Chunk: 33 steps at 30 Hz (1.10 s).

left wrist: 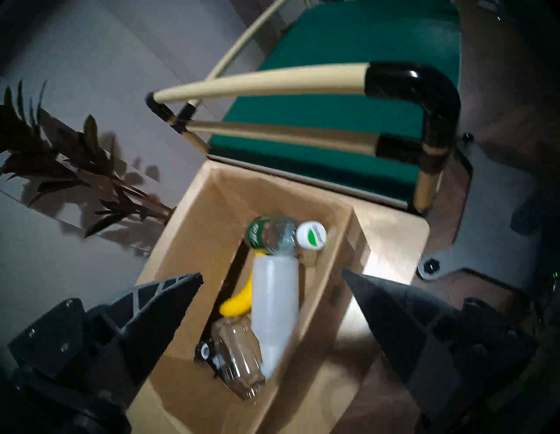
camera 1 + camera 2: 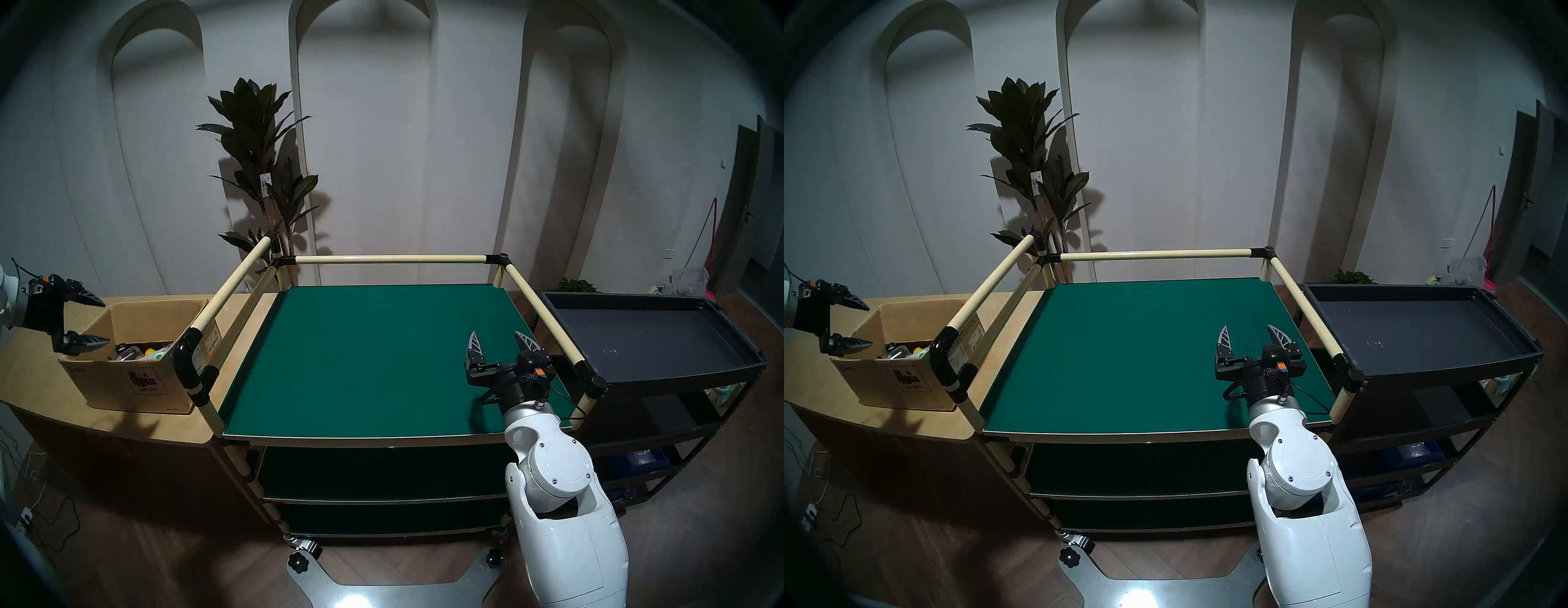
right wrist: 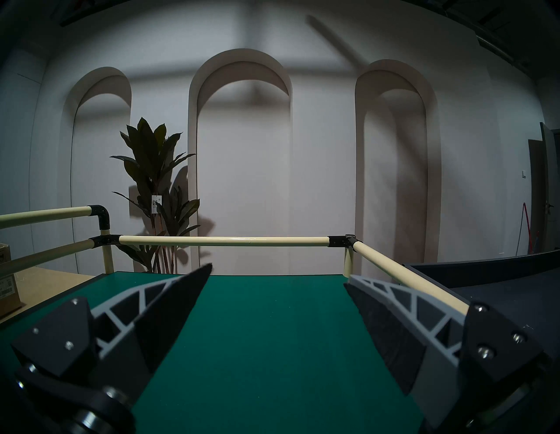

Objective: Put the storage box onto the shelf

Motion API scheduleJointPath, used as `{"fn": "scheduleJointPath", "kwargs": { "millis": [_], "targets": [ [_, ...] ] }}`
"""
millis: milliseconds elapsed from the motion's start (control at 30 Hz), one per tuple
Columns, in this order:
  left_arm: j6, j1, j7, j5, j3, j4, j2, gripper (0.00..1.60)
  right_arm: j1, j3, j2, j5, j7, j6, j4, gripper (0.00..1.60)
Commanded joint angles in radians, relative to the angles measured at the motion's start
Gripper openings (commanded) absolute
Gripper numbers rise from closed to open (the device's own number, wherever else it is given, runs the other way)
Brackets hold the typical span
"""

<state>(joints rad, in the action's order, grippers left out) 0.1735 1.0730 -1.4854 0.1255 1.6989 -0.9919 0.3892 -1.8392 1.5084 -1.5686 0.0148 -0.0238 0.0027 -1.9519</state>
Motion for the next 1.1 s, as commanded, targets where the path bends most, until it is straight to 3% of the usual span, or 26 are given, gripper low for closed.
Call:
{"fn": "scheduleJointPath", "kwargs": {
  "millis": [0, 233, 467, 1067],
  "targets": [
    [0.070, -0.011, 0.002, 0.089, -0.102, -0.047, -0.085, 1.60, 0.009, 0.001, -0.001, 0.000, -0.001, -0.006, -0.020, 1.60],
    [0.178, -0.013, 0.002, 0.194, -0.207, -0.072, -0.099, 1.60, 0.009, 0.001, -0.001, 0.000, -0.001, -0.006, -0.019, 1.60],
    [0.264, -0.065, 0.002, 0.280, -0.284, -0.101, -0.094, 1.60, 0.010, 0.001, -0.001, 0.000, -0.001, -0.006, -0.019, 1.60],
    [0.372, -0.164, 0.149, 0.441, -0.403, -0.070, -0.056, 1.60, 0.011, 0.001, -0.001, 0.000, -0.001, -0.006, -0.016, 1.60]
  ]
}}
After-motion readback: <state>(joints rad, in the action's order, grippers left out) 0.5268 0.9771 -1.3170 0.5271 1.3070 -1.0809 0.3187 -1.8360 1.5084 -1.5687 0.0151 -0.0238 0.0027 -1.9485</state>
